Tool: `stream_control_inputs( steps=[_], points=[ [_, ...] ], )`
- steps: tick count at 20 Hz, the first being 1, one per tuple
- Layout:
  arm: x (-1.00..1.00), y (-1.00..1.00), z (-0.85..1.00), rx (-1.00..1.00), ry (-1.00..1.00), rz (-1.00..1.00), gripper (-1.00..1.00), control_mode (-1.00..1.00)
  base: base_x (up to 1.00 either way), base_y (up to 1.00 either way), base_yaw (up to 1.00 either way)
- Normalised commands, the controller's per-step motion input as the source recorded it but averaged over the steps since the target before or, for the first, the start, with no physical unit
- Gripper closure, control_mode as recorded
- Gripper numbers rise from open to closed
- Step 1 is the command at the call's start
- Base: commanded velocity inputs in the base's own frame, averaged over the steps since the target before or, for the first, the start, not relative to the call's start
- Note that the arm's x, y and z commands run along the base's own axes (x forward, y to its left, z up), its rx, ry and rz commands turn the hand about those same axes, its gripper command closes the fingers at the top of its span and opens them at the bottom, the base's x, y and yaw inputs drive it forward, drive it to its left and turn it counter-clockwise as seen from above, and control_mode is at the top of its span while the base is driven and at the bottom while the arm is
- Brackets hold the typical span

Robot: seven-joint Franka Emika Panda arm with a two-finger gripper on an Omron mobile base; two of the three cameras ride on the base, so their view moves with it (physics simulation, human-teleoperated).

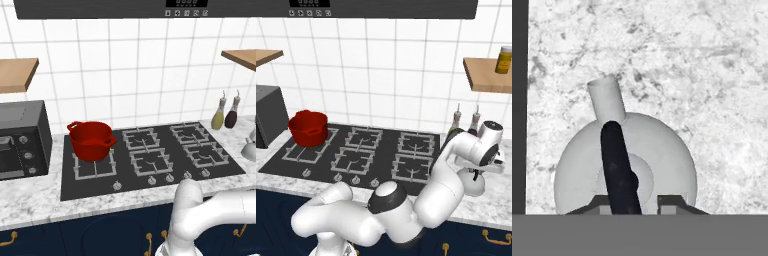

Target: Pick the kettle from the counter and place it on a stove burner. Then turn the burner on.

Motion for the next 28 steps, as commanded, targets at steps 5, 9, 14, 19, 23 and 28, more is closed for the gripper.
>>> stream_control_inputs(
  steps=[5,9,14,19,23,28],
  points=[
    [-0.01,0.61,0.13,0.00,-0.12,0.00,1.00,-1.00,0.00,0.00,0.00],
    [0.00,1.00,0.10,0.00,-0.18,-0.02,1.00,-1.00,0.00,0.00,0.00],
    [0.14,1.00,0.21,-0.06,-0.28,-0.13,1.00,-1.00,0.00,0.00,0.00],
    [0.43,1.00,0.23,-0.19,-0.35,-0.28,1.00,-1.00,0.00,0.00,0.00],
    [0.48,1.00,0.06,-0.22,-0.27,-0.34,1.00,-1.00,0.00,0.00,0.00],
    [0.39,0.67,-0.03,-0.08,-0.03,-0.17,1.00,-1.00,0.00,0.00,0.00]
  ],
)
